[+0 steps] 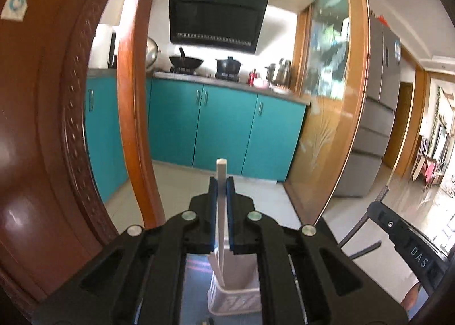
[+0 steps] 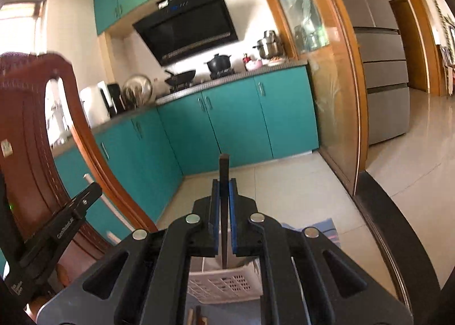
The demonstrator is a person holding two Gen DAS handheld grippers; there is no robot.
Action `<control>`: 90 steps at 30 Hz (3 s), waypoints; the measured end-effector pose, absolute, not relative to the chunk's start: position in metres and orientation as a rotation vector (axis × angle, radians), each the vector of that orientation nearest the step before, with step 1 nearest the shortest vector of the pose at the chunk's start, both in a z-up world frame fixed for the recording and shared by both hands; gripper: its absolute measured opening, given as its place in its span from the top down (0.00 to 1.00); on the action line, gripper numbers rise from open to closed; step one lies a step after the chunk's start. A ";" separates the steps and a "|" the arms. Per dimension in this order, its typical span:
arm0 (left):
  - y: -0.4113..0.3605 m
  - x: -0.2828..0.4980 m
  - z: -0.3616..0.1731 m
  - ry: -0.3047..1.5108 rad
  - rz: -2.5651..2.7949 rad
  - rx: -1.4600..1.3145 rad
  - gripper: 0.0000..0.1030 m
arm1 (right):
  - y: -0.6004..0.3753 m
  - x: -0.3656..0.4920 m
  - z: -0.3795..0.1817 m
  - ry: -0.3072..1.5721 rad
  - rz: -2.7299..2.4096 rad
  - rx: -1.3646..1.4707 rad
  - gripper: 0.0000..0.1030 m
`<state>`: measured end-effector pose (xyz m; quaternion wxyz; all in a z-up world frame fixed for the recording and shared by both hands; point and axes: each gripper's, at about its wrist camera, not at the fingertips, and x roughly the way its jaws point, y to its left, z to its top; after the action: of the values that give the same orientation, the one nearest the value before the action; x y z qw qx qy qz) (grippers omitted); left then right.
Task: Organize utensils
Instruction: 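Lift both held chopsticks and lower them into the white holder, then open both tools to release the chopsticks into the holder, then move both tools back over the remaining chopsticks on the cloth, then close the left tool on a light wooden chopstick while the right tool closes on a dark one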
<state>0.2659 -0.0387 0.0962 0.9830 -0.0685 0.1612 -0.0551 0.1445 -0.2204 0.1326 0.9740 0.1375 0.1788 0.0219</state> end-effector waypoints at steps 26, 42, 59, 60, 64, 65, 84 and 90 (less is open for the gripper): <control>0.007 0.183 0.052 0.411 -0.108 -0.141 0.68 | -0.216 0.071 0.070 0.619 0.195 0.125 0.69; -0.017 0.213 -0.017 0.765 -0.117 -0.086 0.58 | -0.194 0.143 -0.076 1.137 0.022 0.085 0.70; -0.033 0.212 -0.027 0.799 -0.121 -0.010 0.53 | -0.201 0.125 -0.070 1.199 0.024 0.341 0.93; -0.034 0.212 -0.027 0.799 -0.122 -0.008 0.53 | -0.200 0.126 -0.068 1.183 0.017 0.326 0.90; -0.039 0.211 -0.029 0.803 -0.127 0.009 0.52 | -0.195 0.126 -0.064 1.137 -0.009 0.275 0.88; -0.039 0.212 -0.030 0.804 -0.127 0.013 0.52 | -0.193 0.127 -0.064 1.130 -0.020 0.255 0.88; -0.042 0.218 -0.051 0.896 -0.112 0.065 0.45 | -0.177 0.132 -0.077 1.116 -0.025 0.046 0.91; -0.040 0.223 -0.063 0.944 -0.107 0.070 0.45 | -0.168 0.127 -0.073 1.108 -0.022 0.019 0.91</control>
<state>0.2231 -0.0400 -0.0630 0.8887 0.0337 0.4543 -0.0515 0.1266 -0.1684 -0.0731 0.8503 0.0088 0.5260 -0.0103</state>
